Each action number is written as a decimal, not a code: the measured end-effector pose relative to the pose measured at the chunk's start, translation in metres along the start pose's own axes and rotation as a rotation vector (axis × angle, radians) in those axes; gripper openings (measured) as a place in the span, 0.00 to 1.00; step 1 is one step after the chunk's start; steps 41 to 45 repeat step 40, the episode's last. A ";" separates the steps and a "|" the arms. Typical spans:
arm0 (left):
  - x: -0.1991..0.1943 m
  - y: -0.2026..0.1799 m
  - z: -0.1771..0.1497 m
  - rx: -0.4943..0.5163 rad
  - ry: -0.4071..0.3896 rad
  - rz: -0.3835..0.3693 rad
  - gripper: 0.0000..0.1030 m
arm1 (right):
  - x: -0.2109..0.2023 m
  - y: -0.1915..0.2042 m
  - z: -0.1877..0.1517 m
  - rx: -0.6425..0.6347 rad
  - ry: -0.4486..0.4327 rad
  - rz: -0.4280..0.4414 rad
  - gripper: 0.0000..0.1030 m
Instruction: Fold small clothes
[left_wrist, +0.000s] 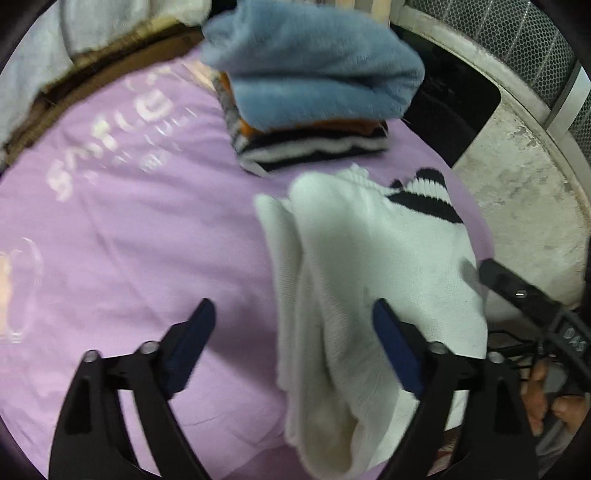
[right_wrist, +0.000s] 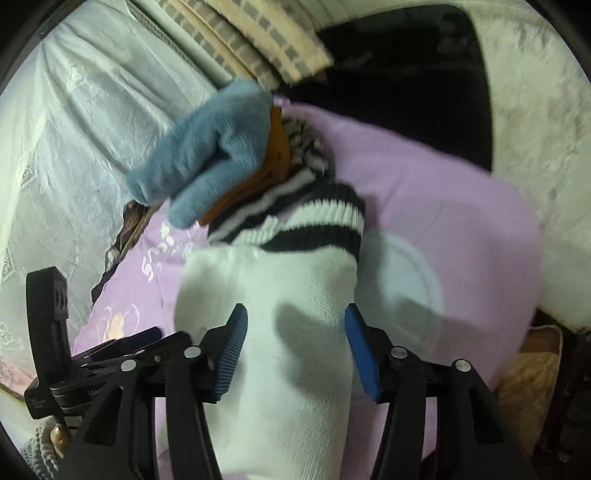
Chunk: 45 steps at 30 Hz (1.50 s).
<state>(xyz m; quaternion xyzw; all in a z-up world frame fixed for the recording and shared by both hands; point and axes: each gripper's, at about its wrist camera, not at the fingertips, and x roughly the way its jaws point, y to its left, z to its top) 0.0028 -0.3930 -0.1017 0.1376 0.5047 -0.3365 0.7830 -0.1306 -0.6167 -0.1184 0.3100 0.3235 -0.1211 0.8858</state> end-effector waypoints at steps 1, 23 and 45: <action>-0.009 0.000 -0.001 0.004 -0.021 0.018 0.89 | -0.008 0.005 -0.001 -0.006 -0.014 -0.017 0.61; -0.082 -0.030 -0.042 0.103 -0.136 0.108 0.95 | -0.069 0.055 -0.067 -0.045 -0.031 -0.214 0.88; -0.101 -0.019 -0.053 0.050 -0.154 0.117 0.95 | -0.082 0.071 -0.065 -0.076 -0.068 -0.200 0.88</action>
